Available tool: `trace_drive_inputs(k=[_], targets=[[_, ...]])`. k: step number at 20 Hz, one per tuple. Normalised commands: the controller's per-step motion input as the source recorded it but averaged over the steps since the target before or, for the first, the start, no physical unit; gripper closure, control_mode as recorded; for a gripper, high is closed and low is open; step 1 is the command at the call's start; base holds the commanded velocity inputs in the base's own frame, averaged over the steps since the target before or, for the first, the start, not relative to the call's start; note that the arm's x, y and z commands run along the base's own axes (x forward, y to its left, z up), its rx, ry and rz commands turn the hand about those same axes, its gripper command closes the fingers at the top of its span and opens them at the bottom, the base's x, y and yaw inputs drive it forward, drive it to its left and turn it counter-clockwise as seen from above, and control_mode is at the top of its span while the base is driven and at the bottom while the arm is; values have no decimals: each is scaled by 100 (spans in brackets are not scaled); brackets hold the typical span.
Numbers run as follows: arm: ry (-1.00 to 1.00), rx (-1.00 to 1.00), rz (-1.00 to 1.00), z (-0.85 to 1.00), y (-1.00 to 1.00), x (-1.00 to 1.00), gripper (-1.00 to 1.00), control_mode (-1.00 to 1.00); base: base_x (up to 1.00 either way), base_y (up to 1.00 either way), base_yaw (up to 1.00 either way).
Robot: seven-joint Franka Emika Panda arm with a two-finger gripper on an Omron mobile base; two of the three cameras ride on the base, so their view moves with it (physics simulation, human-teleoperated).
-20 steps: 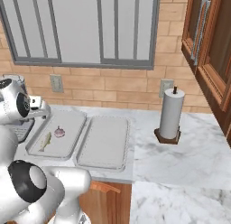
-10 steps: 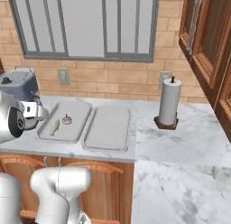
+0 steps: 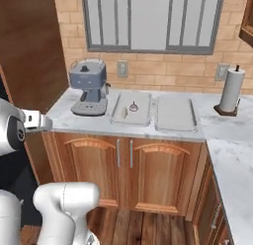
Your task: Place one garlic and one fish in each tupperware on the nearby counter, to pack two identical lunches.
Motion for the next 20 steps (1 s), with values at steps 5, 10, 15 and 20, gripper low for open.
trace_drive_inputs(k=[5, 10, 15, 20], targets=[[0, 0, 0, 0, 0, 0, -100, 100, -100, 100, -1], [0, 0, 0, 0, 0, 0, -100, 100, -100, 91, -16], [0, 0, 0, 0, 0, 0, -100, 100, -80, 90, -21], [0, 0, 0, 0, 0, 0, -100, 100, 30, 52, 3]])
